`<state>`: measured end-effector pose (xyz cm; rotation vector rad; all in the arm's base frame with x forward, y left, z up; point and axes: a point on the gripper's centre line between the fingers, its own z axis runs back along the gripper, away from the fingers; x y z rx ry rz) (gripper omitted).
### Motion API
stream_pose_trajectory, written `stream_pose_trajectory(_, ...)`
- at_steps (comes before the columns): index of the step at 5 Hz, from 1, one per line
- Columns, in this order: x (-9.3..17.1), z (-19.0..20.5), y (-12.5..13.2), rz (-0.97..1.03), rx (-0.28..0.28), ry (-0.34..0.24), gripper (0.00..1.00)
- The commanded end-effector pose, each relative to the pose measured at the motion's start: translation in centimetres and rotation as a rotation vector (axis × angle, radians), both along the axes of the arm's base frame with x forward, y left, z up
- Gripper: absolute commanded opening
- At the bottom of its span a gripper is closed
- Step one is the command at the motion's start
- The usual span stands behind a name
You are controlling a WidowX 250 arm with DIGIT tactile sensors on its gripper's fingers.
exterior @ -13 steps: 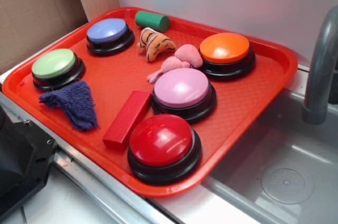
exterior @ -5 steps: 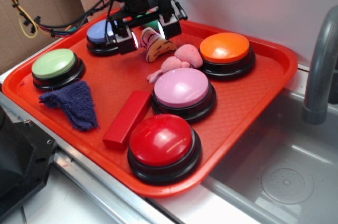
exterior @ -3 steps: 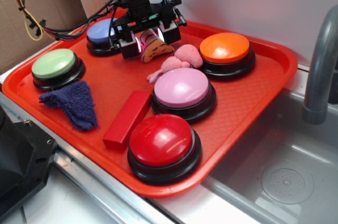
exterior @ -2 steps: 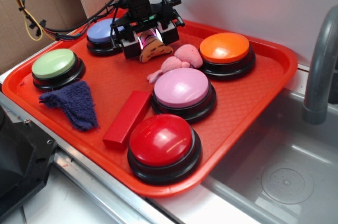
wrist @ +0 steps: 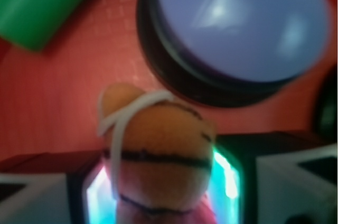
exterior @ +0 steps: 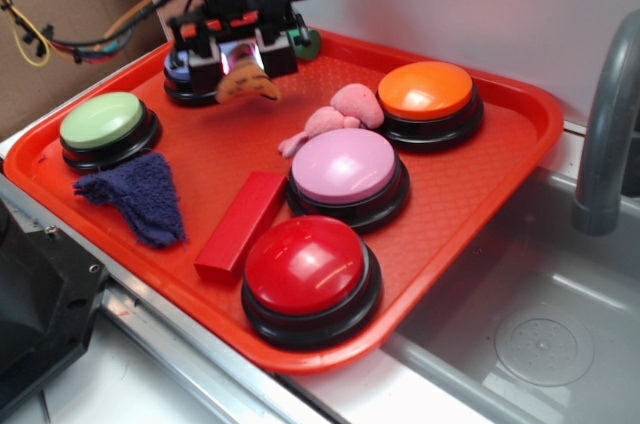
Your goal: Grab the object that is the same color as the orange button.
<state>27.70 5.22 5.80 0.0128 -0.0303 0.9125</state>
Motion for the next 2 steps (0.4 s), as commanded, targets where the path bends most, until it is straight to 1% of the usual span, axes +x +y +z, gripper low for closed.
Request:
stream_pose_trajectory(1,-2.1,6.7,-0.2,-0.365,0.02,-0.063,0.0)
stream_pose_trajectory(2,-4.7,8.0,-1.9,-0.545,0.054,-0.063,0.0)
